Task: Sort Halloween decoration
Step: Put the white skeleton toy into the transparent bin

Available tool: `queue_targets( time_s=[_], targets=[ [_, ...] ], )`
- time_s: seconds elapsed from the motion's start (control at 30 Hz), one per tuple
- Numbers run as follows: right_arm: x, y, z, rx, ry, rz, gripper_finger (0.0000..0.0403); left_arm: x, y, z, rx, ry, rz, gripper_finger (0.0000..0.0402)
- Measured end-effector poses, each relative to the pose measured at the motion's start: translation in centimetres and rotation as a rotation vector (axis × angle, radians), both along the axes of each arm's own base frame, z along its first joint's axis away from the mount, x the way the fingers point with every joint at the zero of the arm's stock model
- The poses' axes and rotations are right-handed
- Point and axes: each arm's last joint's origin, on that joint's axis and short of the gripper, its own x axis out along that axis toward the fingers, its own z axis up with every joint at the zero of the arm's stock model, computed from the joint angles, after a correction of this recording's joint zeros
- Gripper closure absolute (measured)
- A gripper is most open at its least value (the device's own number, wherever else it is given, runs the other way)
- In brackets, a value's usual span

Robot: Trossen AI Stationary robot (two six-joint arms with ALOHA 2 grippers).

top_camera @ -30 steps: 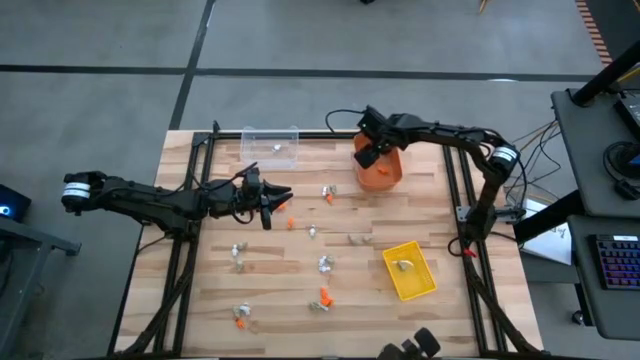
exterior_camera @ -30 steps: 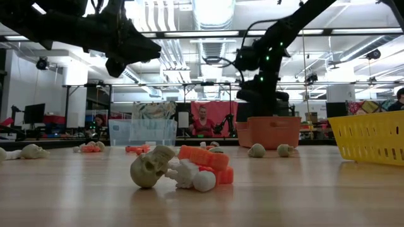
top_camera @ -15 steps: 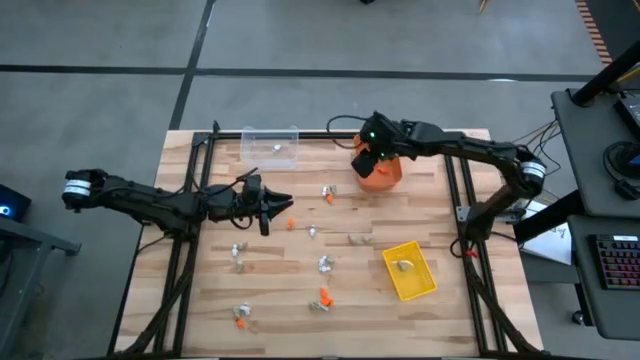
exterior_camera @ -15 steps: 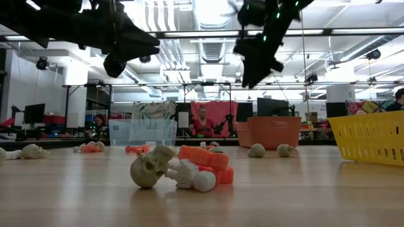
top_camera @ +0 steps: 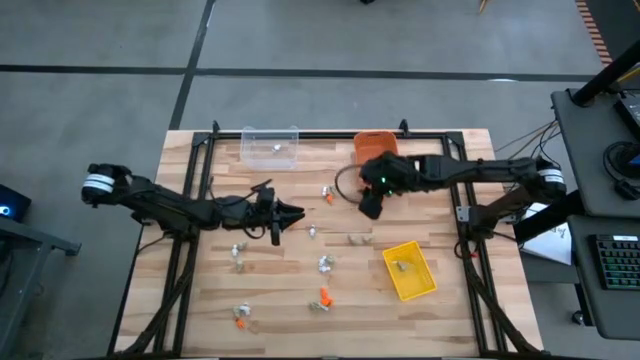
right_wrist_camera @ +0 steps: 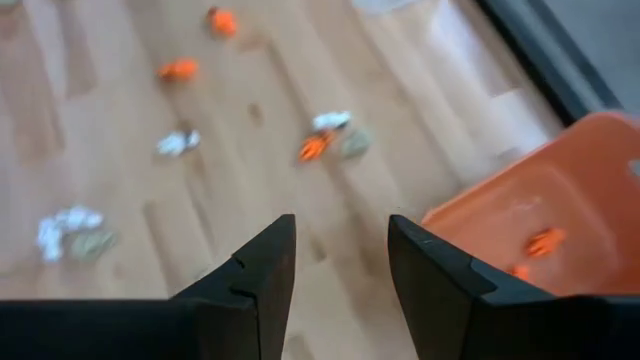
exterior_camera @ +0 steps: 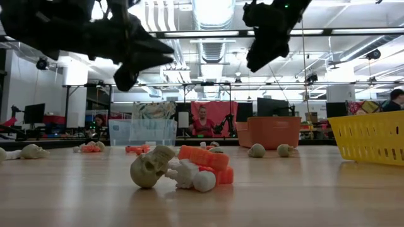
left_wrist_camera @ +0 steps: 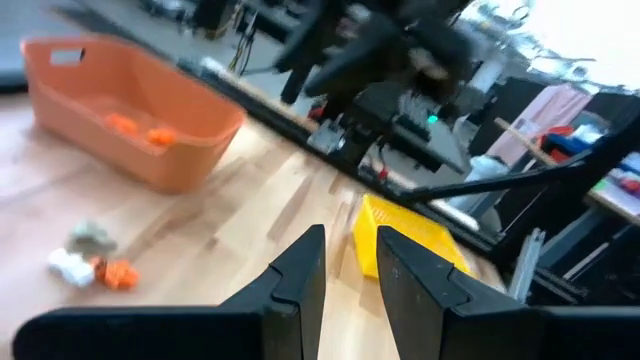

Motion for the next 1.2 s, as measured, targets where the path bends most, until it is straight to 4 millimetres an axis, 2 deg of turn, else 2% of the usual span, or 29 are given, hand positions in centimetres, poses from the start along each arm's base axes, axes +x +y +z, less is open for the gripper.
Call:
queue_targets(
  time_s=[0.2, 0.4, 0.57, 0.7, 0.93, 1.2],
  targets=[
    [-0.9, 2.0, -1.7, 0.040, 0.027, 0.015, 0.0265, 2.8, -0.4, -1.3, -0.048, 0.111, 0.005, 0.0326],
    [-1.6, 2.7, -3.0, 0.067, 0.056, -0.001, 0.0277, 5.4, -0.7, -2.2, -0.088, 0.406, 0.037, 0.0326],
    [-1.9, 2.8, -3.5, 0.069, 0.075, -0.001, 0.0284, 6.6, -0.9, -2.5, -0.106, 0.582, 0.066, 0.0326],
    [-2.0, 2.8, -3.8, 0.068, 0.085, 0.001, 0.0287, 7.2, -1.2, -2.4, -0.103, 0.613, 0.060, 0.0326],
    [-2.1, 3.1, -4.1, 0.075, 0.099, 0.013, 0.0286, 6.8, -1.5, -2.4, -0.122, 0.666, 0.071, 0.0326],
    [-2.1, 4.8, -4.2, 0.213, 0.099, 0.093, 0.0294, 6.5, -1.8, -2.7, -0.159, 0.697, 0.089, 0.0326]
  ],
)
